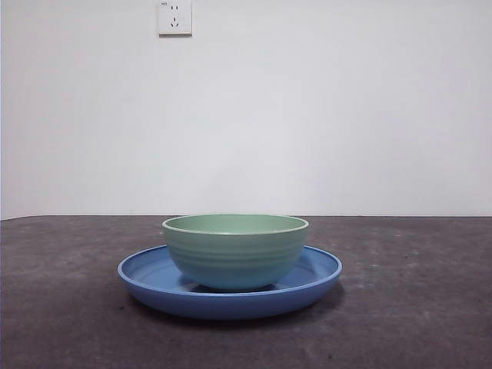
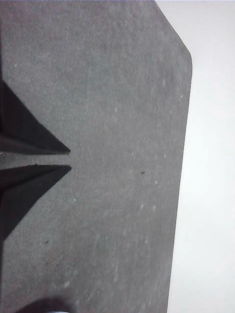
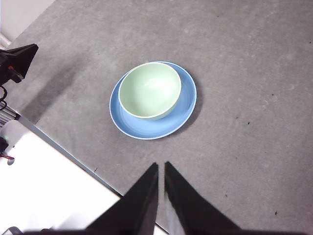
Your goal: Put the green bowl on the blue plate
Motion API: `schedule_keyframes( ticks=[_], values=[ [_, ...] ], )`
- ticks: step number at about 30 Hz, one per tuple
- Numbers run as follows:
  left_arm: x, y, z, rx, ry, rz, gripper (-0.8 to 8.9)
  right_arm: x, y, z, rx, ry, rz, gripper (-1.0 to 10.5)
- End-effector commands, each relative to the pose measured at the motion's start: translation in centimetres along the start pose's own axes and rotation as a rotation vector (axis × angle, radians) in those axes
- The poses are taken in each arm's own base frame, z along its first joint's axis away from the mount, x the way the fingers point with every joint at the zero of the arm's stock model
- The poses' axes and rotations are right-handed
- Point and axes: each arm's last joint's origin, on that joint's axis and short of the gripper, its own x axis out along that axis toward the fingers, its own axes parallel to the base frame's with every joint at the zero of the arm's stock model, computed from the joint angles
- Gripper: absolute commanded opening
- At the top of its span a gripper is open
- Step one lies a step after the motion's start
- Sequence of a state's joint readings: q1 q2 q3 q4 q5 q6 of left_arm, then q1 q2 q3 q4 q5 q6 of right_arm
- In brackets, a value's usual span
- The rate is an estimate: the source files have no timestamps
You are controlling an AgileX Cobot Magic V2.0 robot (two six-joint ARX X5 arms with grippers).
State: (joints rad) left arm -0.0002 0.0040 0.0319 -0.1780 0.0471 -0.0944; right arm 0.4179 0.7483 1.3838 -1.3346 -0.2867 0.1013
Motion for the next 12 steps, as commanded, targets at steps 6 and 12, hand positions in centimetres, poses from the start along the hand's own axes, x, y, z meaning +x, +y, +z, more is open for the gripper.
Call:
schedule_keyframes(
  ticks=[6, 12],
  values=[
    [0.2, 0.1, -0.7, 0.006, 0.027, 0.012, 0.32, 0.0, -0.1, -0.2, 0.022, 0.027, -0.023, 0.2],
    [0.2, 0.1, -0.7, 0.006, 0.027, 0.012, 0.32, 2.8, -2.2, -2.1, 0.002, -0.190, -0.073, 0.2]
  ],
)
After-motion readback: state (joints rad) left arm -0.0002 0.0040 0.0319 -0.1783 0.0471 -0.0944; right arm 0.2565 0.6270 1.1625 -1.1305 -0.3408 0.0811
